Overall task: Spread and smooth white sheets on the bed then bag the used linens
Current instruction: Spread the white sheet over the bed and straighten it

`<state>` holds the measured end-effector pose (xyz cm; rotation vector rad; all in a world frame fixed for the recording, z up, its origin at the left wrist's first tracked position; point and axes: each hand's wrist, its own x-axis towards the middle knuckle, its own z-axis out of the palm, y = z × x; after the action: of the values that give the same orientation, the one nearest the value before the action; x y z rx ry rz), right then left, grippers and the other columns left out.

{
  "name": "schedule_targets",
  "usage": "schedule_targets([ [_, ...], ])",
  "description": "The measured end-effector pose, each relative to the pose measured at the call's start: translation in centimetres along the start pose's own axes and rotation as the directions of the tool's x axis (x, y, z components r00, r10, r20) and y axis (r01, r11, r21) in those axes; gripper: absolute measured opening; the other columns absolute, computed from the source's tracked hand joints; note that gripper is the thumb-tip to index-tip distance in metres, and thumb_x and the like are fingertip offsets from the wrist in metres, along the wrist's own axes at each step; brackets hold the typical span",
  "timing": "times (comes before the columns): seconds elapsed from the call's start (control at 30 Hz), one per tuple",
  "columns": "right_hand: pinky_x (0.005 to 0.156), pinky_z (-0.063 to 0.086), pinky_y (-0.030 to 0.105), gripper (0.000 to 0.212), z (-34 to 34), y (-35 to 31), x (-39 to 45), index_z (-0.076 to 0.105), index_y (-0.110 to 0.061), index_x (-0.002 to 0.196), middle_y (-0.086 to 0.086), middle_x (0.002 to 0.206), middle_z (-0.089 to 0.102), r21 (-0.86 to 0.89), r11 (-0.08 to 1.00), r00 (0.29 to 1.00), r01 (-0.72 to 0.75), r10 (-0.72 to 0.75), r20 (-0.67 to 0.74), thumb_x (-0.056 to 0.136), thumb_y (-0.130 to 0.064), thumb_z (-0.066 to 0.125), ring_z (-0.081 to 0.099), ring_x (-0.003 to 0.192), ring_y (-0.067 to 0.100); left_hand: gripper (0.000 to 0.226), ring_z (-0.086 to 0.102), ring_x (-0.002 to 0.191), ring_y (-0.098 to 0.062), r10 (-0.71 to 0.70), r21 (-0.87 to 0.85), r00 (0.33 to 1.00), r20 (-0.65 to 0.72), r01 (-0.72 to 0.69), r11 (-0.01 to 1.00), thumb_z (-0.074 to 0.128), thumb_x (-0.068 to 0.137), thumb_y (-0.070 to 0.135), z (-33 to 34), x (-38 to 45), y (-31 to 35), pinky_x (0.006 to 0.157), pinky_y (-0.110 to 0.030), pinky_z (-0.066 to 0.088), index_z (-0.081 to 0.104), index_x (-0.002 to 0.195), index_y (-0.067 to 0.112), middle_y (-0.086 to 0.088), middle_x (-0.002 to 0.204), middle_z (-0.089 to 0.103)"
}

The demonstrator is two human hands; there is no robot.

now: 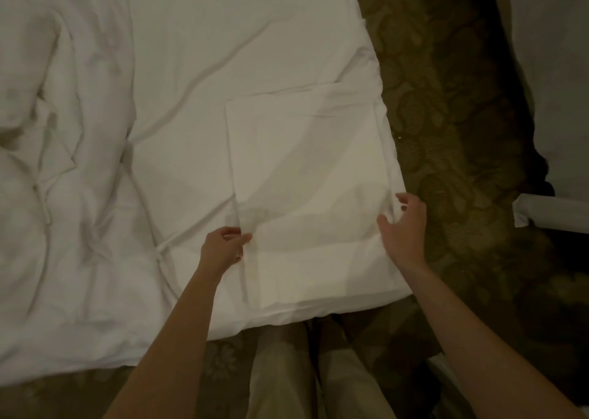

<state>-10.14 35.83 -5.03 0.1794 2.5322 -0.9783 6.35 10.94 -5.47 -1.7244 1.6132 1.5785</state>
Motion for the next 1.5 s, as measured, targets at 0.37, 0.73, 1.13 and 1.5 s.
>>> schedule_targets([
  [0.37,0.106,0.029,0.036,0.056,10.3,-13.1,-2.9,0.034,-0.009,0.144,0.009,0.145,0.040,-0.131,0.885,0.872,0.447,-0.399,0.283,0.093,-0.016,0.056,0.036,0.132,0.027,0.012,0.067,0.086,-0.021,0.251,0.175,0.968,-0.022,-0.244,0.954,0.057,0.095,0.023,-9.6,3.8,5.3,0.083,-0.035,0.050,0.064,0.102,0.016,-0.005,0.103,0.068],
  [0.73,0.103,0.034,0.041,0.050,28.5,-29.6,-12.8,0.036,-0.010,0.142,0.009,0.143,0.041,-0.124,0.742,0.712,0.658,-0.560,0.423,0.096,-0.022,0.051,0.042,0.126,0.028,0.013,0.067,0.089,-0.019,0.331,0.212,0.929,-0.167,-0.294,0.932,0.058,0.093,0.022,-31.1,8.5,6.2,0.075,-0.032,0.052,0.064,0.103,0.017,-0.005,0.105,0.069],
  [1.13,0.097,0.040,0.037,0.043,43.3,-33.3,-20.1,0.045,-0.004,0.129,0.014,0.129,0.047,-0.109,0.887,0.740,0.448,-0.300,0.602,0.091,-0.020,0.058,0.049,0.117,0.030,0.059,0.056,0.117,-0.031,0.051,0.192,0.953,-0.297,0.008,0.981,0.072,0.084,0.025,-42.9,13.1,-4.5,0.100,-0.038,0.043,0.046,0.133,0.006,-0.014,0.131,0.056],
  [1.5,0.081,0.054,0.036,0.011,43.7,-35.4,-16.2,0.061,-0.013,0.083,0.006,0.088,0.067,0.191,0.979,0.850,-0.070,-0.041,0.524,0.088,-0.022,0.067,0.065,0.084,0.022,0.070,0.045,0.114,-0.024,0.475,0.597,0.825,-0.307,-0.222,0.771,0.080,0.069,0.046,-34.1,10.6,-6.8,0.093,-0.039,0.040,0.047,0.124,0.016,-0.006,0.123,0.047],
])
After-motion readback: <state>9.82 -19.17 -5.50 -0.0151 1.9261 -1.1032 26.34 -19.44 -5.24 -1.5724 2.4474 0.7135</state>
